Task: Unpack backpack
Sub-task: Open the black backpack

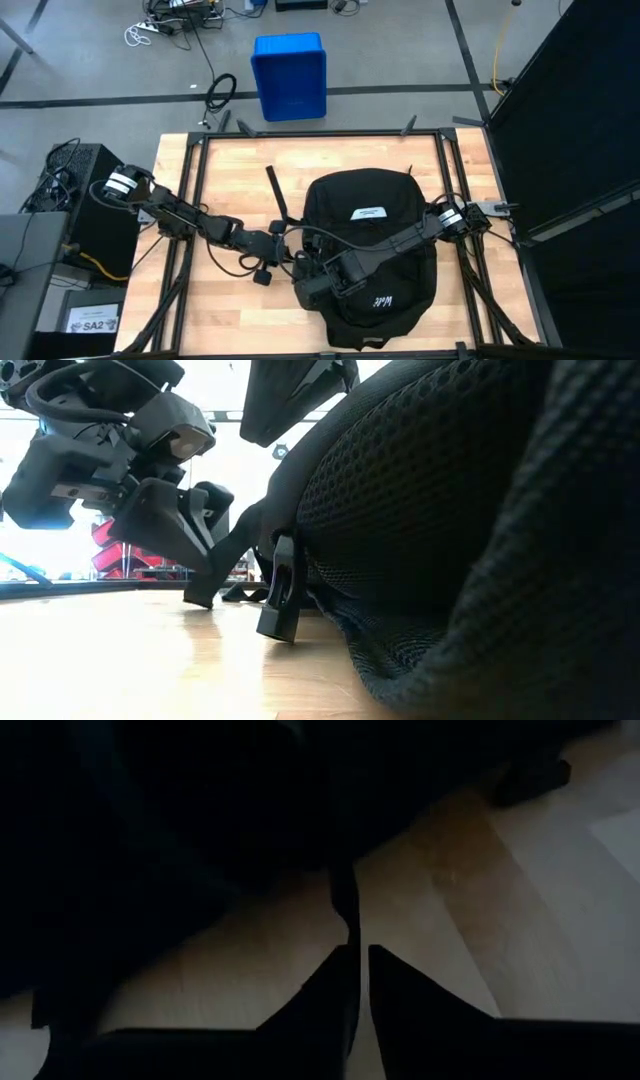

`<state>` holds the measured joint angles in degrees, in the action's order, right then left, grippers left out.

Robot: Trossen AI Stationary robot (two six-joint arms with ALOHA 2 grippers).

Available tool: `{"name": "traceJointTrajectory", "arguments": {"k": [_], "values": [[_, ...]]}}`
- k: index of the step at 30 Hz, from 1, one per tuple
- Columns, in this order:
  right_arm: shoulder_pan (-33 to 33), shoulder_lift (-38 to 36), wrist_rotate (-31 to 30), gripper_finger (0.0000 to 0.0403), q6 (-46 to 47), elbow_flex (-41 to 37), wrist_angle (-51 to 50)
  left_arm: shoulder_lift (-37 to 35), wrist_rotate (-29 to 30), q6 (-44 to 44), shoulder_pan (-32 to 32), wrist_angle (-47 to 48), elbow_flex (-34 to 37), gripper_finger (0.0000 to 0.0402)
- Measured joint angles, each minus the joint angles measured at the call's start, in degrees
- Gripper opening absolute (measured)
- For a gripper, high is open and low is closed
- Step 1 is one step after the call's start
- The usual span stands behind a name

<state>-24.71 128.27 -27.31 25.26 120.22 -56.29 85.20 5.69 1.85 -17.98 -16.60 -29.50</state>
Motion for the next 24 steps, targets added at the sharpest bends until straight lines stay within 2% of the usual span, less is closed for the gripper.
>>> {"name": "traceJointTrajectory", "arguments": {"k": [9, 11, 16, 24], "values": [[0.0, 0.0, 0.0, 0.0101, 0.0, 0.0, 0.7, 5.9, 2.6, 1.1, 0.1, -0.7, 0.0, 0.0092], [0.0, 0.0, 0.0, 0.0102, 0.0, 0.0, 0.7, 6.3, 3.6, 1.1, 0.2, -0.8, 0.0, 0.0084], [0.0, 0.0, 0.0, 0.0101, -0.6, 0.0, 0.7, 4.0, 4.7, 1.0, 0.4, 0.3, 0.1, 0.0009], [-0.3, 0.0, -0.1, 0.0089, -1.6, 0.0, 0.7, -6.3, 5.2, 3.0, -0.4, 1.4, 0.0, 0.0]]}}
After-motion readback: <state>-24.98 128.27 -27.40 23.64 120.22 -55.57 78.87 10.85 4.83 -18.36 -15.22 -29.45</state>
